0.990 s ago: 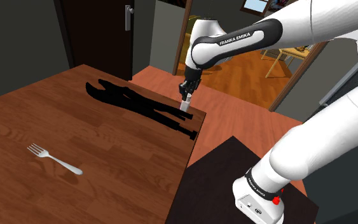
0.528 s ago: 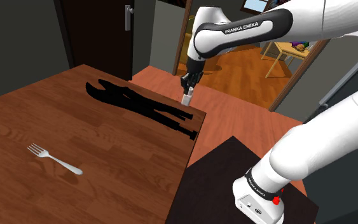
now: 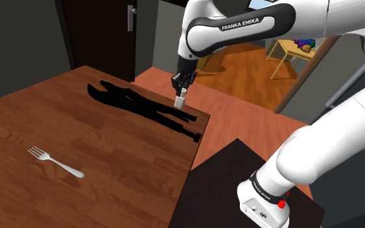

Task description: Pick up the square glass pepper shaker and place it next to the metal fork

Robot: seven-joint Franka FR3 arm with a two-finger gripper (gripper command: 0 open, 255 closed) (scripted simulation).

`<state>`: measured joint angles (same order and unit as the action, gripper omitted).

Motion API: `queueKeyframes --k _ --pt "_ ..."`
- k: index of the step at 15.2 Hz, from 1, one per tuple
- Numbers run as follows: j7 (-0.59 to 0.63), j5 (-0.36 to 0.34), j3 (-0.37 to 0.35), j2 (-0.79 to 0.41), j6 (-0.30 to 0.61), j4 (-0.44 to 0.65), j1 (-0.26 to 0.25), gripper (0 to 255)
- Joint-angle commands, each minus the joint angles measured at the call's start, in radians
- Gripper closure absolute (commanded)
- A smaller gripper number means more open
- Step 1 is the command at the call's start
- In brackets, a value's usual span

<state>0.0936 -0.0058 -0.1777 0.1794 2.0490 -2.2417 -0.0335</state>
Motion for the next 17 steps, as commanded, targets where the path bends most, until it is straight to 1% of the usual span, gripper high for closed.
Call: queueKeyframes --k 1,9,13,17 --pt "0.051 0.001 -0.030 -0.027 -0.007 0.032 -0.020 255" --pt "0.254 -0.027 -0.136 -0.174 -0.038 0.201 -0.101 255" --pt "0.354 -0.060 -0.178 -0.269 -0.065 0.314 -0.148 255" --pt "0.451 -0.103 -0.210 -0.378 -0.104 0.449 -0.204 255"
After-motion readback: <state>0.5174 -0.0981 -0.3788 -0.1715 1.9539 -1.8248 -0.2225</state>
